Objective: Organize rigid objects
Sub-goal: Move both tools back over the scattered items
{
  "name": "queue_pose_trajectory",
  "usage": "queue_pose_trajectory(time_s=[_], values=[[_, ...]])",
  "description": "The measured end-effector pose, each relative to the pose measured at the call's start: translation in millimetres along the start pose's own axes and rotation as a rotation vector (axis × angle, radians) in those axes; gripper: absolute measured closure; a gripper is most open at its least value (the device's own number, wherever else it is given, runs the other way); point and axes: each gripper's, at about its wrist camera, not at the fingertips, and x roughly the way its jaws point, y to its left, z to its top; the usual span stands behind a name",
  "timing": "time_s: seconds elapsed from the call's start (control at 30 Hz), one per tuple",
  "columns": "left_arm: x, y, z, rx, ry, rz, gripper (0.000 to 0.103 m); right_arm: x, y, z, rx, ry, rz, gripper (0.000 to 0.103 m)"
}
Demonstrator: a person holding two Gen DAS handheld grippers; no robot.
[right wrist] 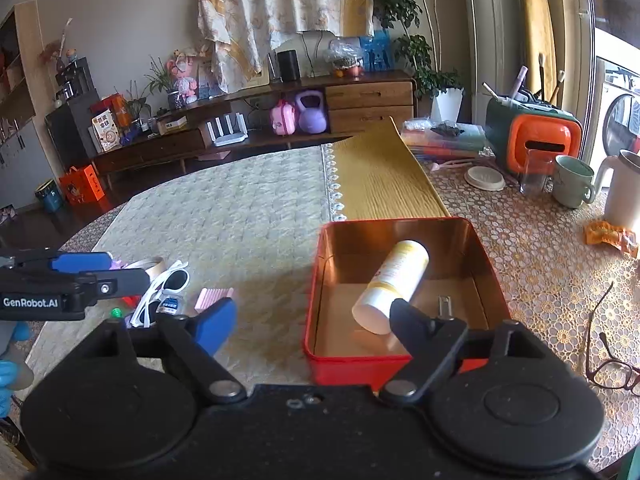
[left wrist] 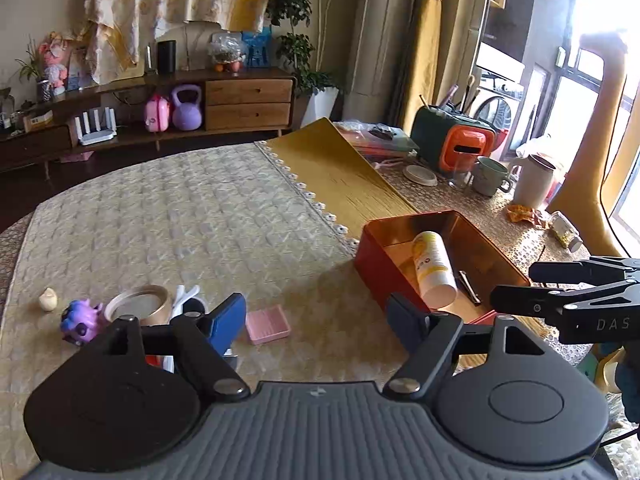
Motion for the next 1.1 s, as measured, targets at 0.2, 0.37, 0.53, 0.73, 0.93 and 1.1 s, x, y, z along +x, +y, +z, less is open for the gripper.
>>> queue_pose_trajectory(time_s=[0.2,0.37,0.53,0.73,0.93,1.1], values=[[-12,19,-12,-0.03,-0.006,0.027,0.023,4,16,-5,-0.012,0.009,0.024,0.011],[-18,34,-25,-0.052,-0.011,0.076,0.018,5,31,-9,-0.024,0.009,0.051,0.004],[-27,53,-39,-0.075,-0.038,0.148,0.016,10,42,-14,-0.042,0.009,0.078,0.0],[-26,68,-60,-0.104,-0.009,0.181,0.015,21,52,-17,-0.058,0.04,0.094,0.0],[-21,71,-79,-0.127,-0.006,0.212,0.015,35,62,-18,-0.081,0.069,0.095,0.0],[-13,70,-88,-0.123,-0.002,0.217,0.015,49,68,-18,-0.092,0.095,0.096,0.0]])
